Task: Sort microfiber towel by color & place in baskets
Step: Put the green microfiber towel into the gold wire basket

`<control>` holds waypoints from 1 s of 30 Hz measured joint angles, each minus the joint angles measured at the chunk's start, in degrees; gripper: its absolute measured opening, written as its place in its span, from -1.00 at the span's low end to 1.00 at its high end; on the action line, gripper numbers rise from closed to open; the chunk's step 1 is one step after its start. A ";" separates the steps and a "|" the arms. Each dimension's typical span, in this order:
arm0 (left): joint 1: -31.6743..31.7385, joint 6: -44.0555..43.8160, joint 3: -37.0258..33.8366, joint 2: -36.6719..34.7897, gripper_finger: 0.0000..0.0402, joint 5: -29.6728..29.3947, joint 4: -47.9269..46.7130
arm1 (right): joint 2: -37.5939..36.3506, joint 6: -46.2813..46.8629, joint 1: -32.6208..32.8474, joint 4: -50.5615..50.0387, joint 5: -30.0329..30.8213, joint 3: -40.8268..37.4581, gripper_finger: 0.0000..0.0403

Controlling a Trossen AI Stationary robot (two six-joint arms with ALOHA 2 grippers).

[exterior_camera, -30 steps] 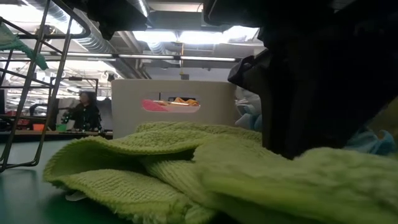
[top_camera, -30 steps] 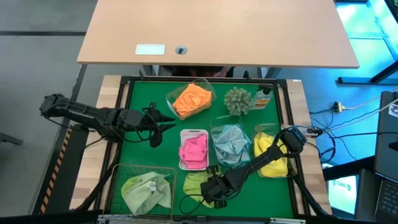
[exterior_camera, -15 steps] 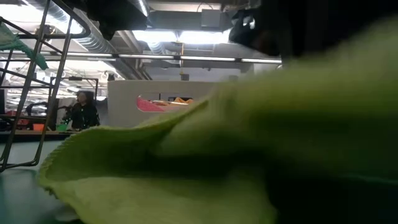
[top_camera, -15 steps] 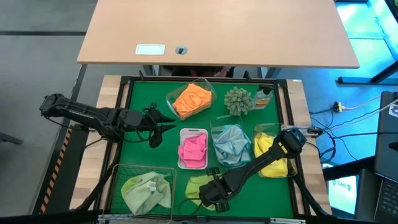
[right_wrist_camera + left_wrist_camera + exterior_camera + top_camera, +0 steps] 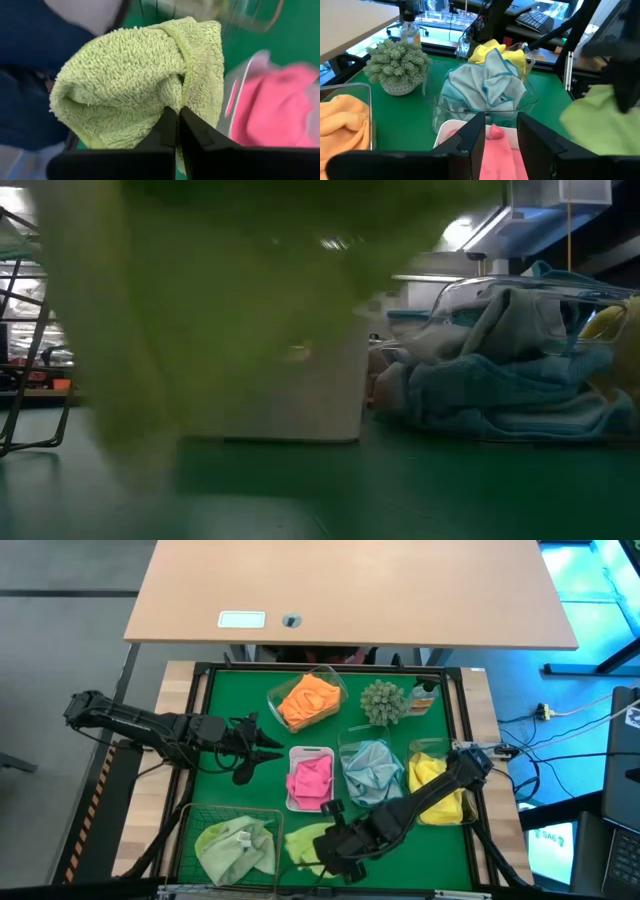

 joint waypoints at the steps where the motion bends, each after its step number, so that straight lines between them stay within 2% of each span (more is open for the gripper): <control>1: 0.00 0.00 0.00 0.00 -0.47 0.02 -0.01 | -0.03 -1.08 0.00 0.55 0.33 1.40 -0.98; 4: 0.00 0.00 0.00 0.00 -0.47 0.00 -0.01 | -0.04 -3.96 0.00 3.10 1.47 5.02 -0.96; 16: 0.00 0.02 0.00 -0.02 -0.47 0.00 0.20 | -0.60 -17.70 -1.92 23.42 -0.18 4.98 -0.97; 24: 0.00 0.02 0.00 -0.02 -0.47 0.00 0.29 | 0.31 -19.32 -5.57 32.40 -0.23 4.97 -0.96; 30: 0.00 0.02 0.00 -0.02 -0.47 0.00 0.22 | 1.60 -19.22 -7.76 38.12 -4.54 1.52 -0.96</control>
